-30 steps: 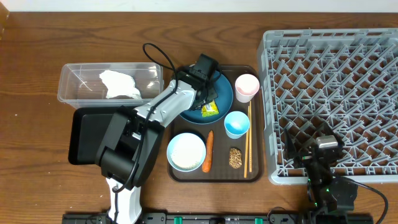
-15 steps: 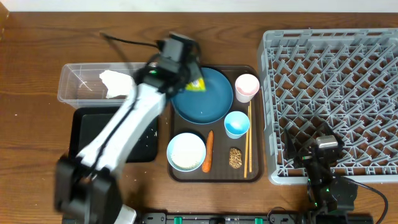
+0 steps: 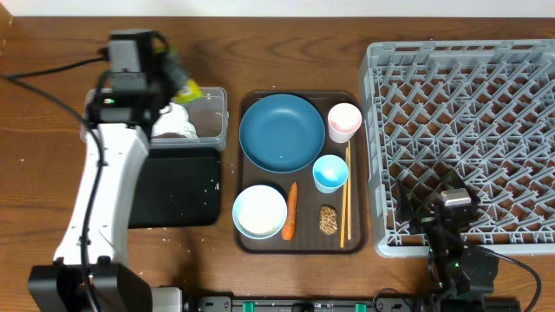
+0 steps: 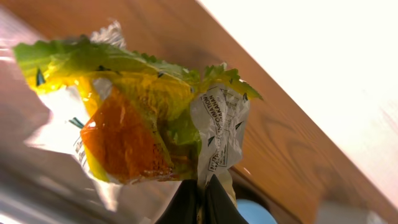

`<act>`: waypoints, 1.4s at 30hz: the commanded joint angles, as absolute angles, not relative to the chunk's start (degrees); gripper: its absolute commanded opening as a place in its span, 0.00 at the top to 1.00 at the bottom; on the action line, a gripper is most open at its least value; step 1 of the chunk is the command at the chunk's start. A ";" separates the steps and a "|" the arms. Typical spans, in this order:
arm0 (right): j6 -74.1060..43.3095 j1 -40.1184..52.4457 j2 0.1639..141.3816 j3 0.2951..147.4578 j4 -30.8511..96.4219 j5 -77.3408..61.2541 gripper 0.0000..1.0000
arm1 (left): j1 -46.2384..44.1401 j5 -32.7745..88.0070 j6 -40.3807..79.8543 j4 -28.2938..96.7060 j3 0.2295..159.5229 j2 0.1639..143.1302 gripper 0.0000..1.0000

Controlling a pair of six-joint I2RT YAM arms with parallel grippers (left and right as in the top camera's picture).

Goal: Sort waste into correct bins and load items into the dishwasher rack
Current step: 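Carry the wrapper left and drop it into the clear bin, then move the left gripper right over the white bowl of rice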

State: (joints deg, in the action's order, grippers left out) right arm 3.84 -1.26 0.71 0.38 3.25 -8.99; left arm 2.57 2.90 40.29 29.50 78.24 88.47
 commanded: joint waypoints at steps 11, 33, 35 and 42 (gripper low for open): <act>4.58 -0.99 0.54 0.32 3.46 -9.21 0.01 | 15.16 2.33 52.77 29.89 77.93 99.77 0.94; 4.58 -0.99 0.54 0.32 3.46 -9.21 0.01 | 15.84 2.35 44.05 30.28 77.95 96.64 0.40; 4.58 -0.99 0.54 0.32 3.46 -9.21 0.01 | 15.84 3.81 42.87 31.57 77.95 94.26 0.40; 4.58 -0.99 0.54 0.32 3.46 -9.21 0.01 | 14.92 16.01 33.58 44.71 77.95 83.59 0.40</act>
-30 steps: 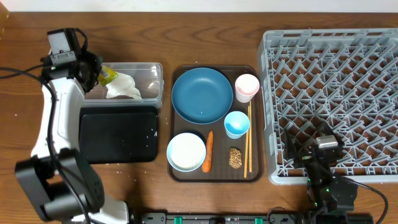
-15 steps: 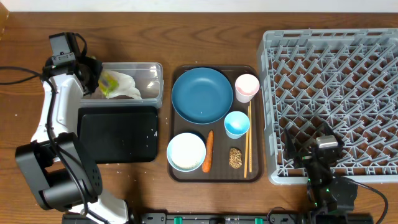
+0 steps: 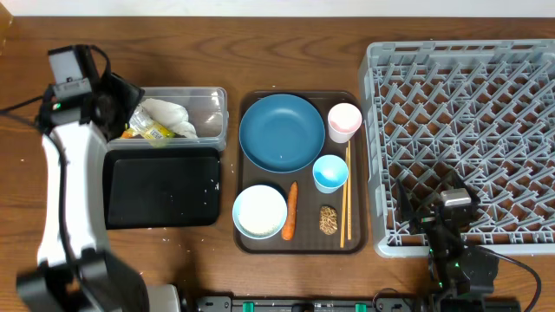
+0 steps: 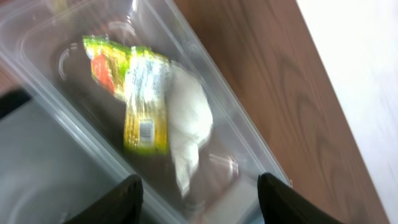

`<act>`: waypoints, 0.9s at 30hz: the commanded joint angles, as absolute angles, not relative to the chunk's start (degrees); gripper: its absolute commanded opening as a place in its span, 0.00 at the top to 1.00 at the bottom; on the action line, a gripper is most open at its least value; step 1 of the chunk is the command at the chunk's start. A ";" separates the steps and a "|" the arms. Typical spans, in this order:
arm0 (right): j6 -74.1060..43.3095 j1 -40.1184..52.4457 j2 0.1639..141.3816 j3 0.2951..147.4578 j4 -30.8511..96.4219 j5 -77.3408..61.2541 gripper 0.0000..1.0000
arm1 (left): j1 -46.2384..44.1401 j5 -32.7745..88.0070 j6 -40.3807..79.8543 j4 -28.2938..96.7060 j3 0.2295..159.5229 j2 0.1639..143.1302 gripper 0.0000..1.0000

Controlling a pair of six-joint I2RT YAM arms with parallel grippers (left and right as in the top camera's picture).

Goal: Sort waste into correct bins and load items into the dishwasher rack
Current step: 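Move the left gripper right over the white bowl of rice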

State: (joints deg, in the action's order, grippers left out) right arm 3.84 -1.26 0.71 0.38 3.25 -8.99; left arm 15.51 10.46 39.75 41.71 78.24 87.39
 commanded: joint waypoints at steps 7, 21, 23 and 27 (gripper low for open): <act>4.58 -0.99 0.54 0.32 3.46 -9.21 0.01 | 9.50 16.05 27.70 59.68 77.95 77.43 0.41; 4.56 -0.99 0.54 0.32 3.46 -9.21 0.01 | -9.61 7.77 22.94 75.79 76.23 77.10 0.62; 4.58 -0.99 0.54 0.32 3.46 -9.21 0.01 | -11.92 7.62 22.96 75.81 75.92 77.10 0.65; 4.58 -0.99 0.54 0.32 3.46 -9.21 0.01 | -16.25 5.08 23.35 75.59 74.81 77.10 0.72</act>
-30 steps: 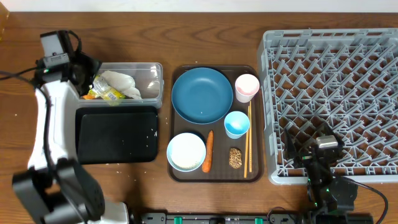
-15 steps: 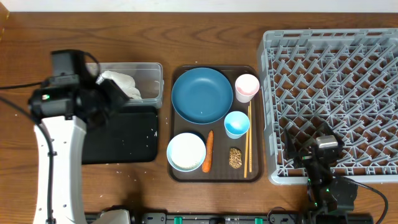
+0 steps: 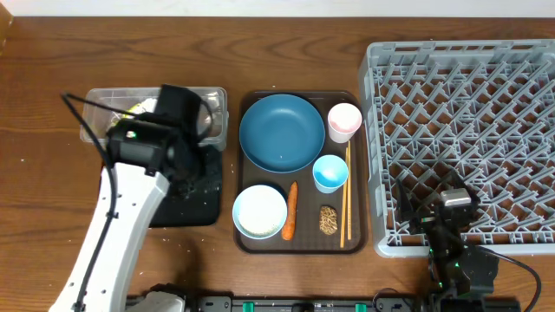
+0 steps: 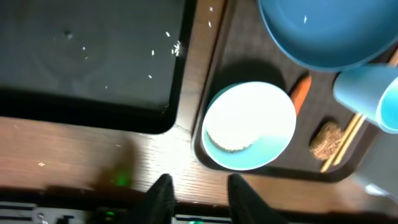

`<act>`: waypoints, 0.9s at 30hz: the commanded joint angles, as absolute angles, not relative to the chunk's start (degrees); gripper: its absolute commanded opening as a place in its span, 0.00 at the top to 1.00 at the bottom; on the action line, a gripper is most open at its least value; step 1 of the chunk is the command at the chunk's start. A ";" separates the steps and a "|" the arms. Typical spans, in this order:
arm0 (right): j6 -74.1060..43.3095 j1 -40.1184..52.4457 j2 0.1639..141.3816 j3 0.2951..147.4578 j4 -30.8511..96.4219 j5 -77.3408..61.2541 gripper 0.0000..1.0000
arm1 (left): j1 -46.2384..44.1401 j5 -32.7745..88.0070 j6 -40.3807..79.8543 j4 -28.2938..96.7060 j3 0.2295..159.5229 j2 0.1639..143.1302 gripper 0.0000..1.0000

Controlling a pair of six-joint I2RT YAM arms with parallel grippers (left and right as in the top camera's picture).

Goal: Sort waste into correct bins and load items into the dishwasher rack
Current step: 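Move the left gripper right over the white bowl of rice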

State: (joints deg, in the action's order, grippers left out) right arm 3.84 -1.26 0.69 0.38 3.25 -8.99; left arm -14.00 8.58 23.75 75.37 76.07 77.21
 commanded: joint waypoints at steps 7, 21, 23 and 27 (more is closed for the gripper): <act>4.56 -0.99 0.54 0.32 3.46 -9.21 0.01 | -21.02 2.09 27.79 73.82 69.91 77.10 0.73; 4.56 -0.99 0.54 0.32 3.46 -9.21 0.01 | -23.03 3.29 27.70 62.59 66.11 77.14 0.73; 4.58 -0.99 0.54 0.32 3.46 -9.21 0.01 | -23.77 4.05 27.73 61.43 66.11 77.17 0.73; 4.58 -0.99 0.54 0.32 3.46 -9.21 0.01 | -26.39 3.99 27.70 60.25 66.11 77.28 0.73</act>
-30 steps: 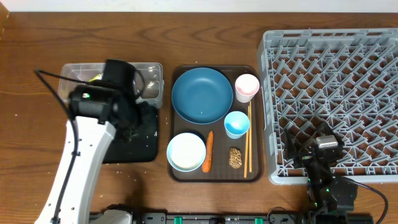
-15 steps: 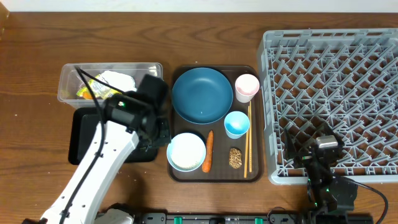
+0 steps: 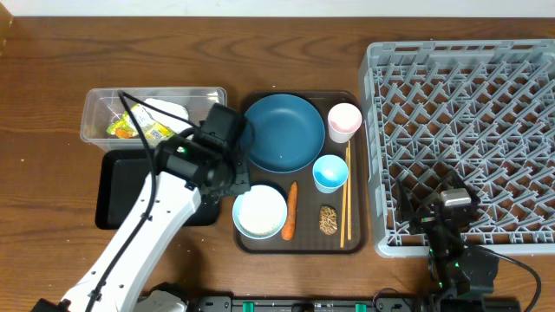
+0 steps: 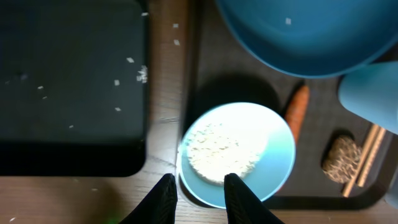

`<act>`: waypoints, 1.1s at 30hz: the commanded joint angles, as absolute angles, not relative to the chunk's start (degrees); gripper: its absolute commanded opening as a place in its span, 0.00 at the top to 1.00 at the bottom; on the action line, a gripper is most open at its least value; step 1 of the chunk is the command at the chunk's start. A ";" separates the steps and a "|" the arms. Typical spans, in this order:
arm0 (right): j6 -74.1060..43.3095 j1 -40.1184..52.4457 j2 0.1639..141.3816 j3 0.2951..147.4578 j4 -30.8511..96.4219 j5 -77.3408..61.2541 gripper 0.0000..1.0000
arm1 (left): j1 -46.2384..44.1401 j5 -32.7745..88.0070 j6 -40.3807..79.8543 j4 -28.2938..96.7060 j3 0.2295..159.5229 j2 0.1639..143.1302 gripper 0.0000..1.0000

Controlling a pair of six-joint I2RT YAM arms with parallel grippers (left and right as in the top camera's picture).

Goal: Sort waste into correct bins and load items into the dishwasher rack

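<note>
A light-blue bowl (image 4: 249,168) with a patch of white rice sits at the front left of the brown tray (image 3: 303,241). My left gripper (image 4: 200,198) hangs open just above it, one finger (image 4: 163,199) outside the bowl's left rim and the other over its inside. The tray also carries a blue plate (image 3: 282,132), a pink cup (image 3: 344,120), a light-blue cup (image 3: 330,172), chopsticks (image 3: 346,195), a carrot (image 3: 290,211) and a brown lump (image 3: 328,219). My right gripper (image 3: 436,214) rests at the front edge of the grey dishwasher rack (image 3: 464,130).
A clear bin (image 3: 104,108) at the back left holds a yellow-green wrapper (image 3: 139,128) and white tissue. A black bin (image 3: 130,195) speckled with rice grains lies in front of it, left of the tray. My left arm crosses over the black bin.
My left gripper has moved right from over the black bin's right edge and come closer to the rice bowl; its open fingers now straddle the bowl's left rim.
My left gripper was shut on the yellow-green wrapper above the clear bin. Then it was open, with the wrapper lying in that bin. It then stood over the black bin facing the tray, and now hangs at the rice bowl. The right arm stayed still.
</note>
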State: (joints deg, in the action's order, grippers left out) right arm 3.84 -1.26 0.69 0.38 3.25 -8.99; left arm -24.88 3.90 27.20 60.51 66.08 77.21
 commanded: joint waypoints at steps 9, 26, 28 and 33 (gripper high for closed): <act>4.58 -0.99 0.54 0.32 3.46 -9.21 0.01 | -34.59 4.01 28.38 57.93 66.11 81.56 0.73; 4.58 -0.99 0.54 0.32 3.46 -9.21 0.01 | -38.72 4.05 28.40 54.11 66.11 93.71 0.72; 4.58 -0.99 0.54 0.32 3.46 -9.21 0.01 | -38.72 4.25 28.38 53.60 66.11 94.02 0.72; 4.58 -0.99 0.54 0.32 3.46 -9.21 0.01 | -38.72 9.04 28.36 51.59 66.11 94.19 0.72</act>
